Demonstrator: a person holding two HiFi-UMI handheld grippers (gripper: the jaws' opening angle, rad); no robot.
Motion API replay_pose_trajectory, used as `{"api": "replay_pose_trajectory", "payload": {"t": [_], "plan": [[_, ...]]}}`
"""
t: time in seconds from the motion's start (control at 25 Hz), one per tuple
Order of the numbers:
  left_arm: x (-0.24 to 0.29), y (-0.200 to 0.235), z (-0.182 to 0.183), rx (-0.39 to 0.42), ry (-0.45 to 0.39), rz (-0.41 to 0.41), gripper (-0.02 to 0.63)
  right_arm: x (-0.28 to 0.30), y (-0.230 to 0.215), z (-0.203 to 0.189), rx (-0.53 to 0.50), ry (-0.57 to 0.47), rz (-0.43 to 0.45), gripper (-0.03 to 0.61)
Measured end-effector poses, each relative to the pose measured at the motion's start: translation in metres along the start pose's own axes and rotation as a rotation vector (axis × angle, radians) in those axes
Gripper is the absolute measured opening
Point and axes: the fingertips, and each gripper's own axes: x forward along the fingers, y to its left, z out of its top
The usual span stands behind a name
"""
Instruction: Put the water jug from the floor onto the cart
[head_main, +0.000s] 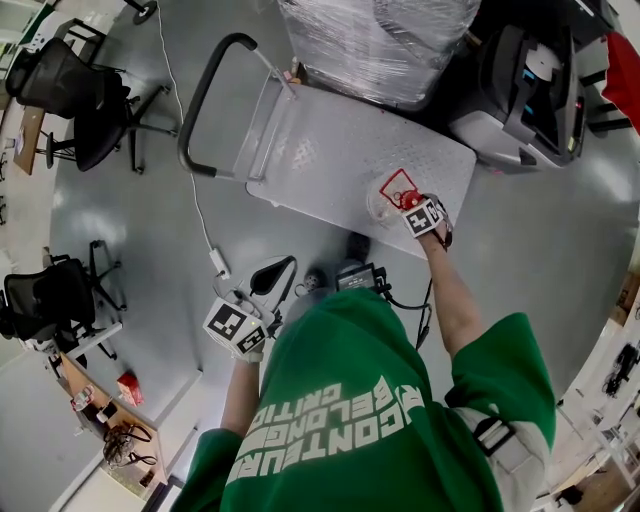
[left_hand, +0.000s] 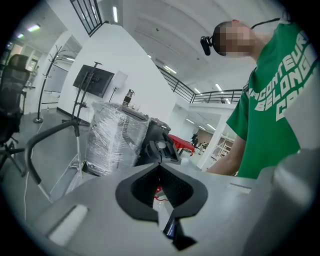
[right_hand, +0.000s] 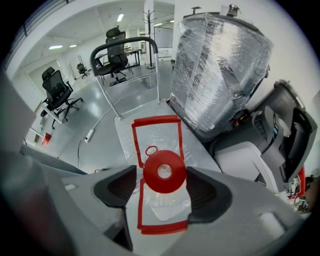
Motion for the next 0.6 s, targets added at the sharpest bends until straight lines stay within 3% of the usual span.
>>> {"api": "replay_pose_trajectory", "payload": {"t": [0.4, 0.6], "plan": [[-0.036, -0.003, -0.007, 0.035, -0.071, -0.08, 0.011, -0.093, 0.028, 0.019, 0.021, -0.151, -0.105, 0.287], [-0.058, -0.001, -0.008, 0.054, -0.119, -0.121, 0.011, -0.149, 0.053, 0.043, 0.058, -0.256, -0.153, 0.208]]}}
